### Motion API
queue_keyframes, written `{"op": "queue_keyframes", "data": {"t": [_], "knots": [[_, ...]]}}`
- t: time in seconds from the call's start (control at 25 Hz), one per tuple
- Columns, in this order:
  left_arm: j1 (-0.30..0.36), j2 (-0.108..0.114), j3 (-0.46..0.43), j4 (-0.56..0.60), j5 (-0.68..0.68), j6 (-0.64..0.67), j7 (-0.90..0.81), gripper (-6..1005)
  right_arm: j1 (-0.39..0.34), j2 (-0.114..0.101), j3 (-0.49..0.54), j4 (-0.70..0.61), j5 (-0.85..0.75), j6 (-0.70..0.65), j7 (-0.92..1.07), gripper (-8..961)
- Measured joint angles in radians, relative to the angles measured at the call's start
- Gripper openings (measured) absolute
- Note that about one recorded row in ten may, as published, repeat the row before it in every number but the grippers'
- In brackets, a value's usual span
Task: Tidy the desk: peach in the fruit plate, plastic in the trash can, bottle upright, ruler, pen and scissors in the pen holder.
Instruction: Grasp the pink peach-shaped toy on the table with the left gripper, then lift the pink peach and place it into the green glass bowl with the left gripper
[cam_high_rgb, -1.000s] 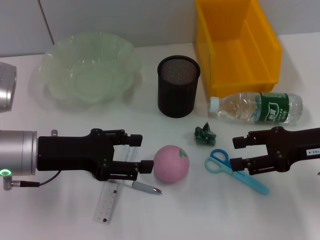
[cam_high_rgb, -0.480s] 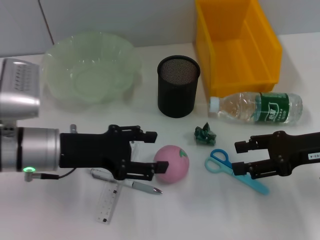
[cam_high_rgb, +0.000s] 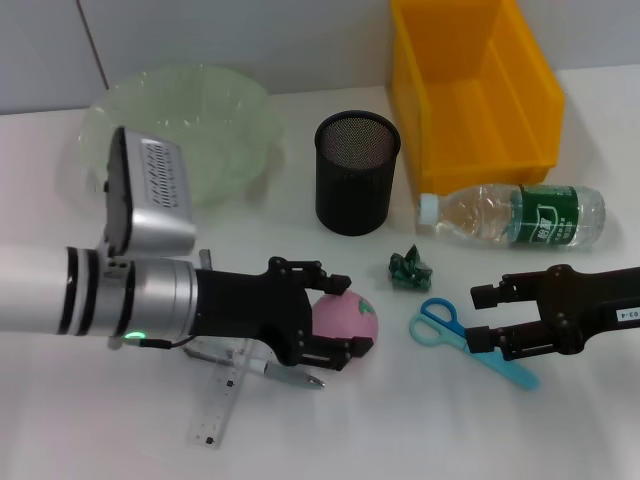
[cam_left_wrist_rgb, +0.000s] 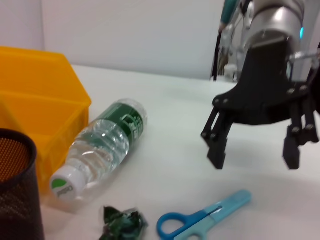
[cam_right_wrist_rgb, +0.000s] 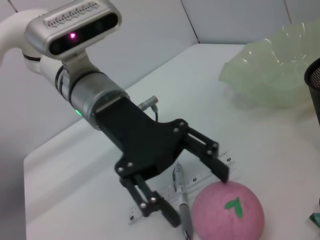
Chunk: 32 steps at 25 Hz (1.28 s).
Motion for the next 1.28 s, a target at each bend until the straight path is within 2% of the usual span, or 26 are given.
{"op": "queue_keyframes", "data": {"t": [0.44, 0.84, 1.04, 1.16, 1.24, 1.28], "knots": [[-0.006, 0.000, 0.109, 0.014, -0.009, -0.147, -0.011, 796, -0.001, 0.000, 0.000, -0.004, 0.000, 0.000, 0.001, 766], [-0.007, 0.000, 0.128, 0.014, -0.009, -0.162, -0.012, 796, 0.002, -0.002, 0.004, -0.006, 0.000, 0.000, 0.001, 766], [-0.001, 0.000, 0.121, 0.037, -0.013, -0.162, -0.012, 683, 0.005, -0.003, 0.006, -0.007, 0.000, 0.000, 0.001, 766], [0.007, 0.001, 0.118, 0.051, -0.032, -0.155, -0.012, 573, 0.005, -0.005, 0.009, -0.007, 0.000, 0.001, 0.001, 765], [0.014, 0.004, 0.117, 0.061, -0.056, -0.143, -0.012, 499, 0.005, -0.005, 0.009, -0.007, 0.000, 0.001, 0.001, 765], [0.053, 0.010, 0.067, 0.101, -0.134, -0.084, 0.007, 463, 0.006, -0.005, 0.009, -0.006, 0.000, 0.002, 0.001, 765]]}}
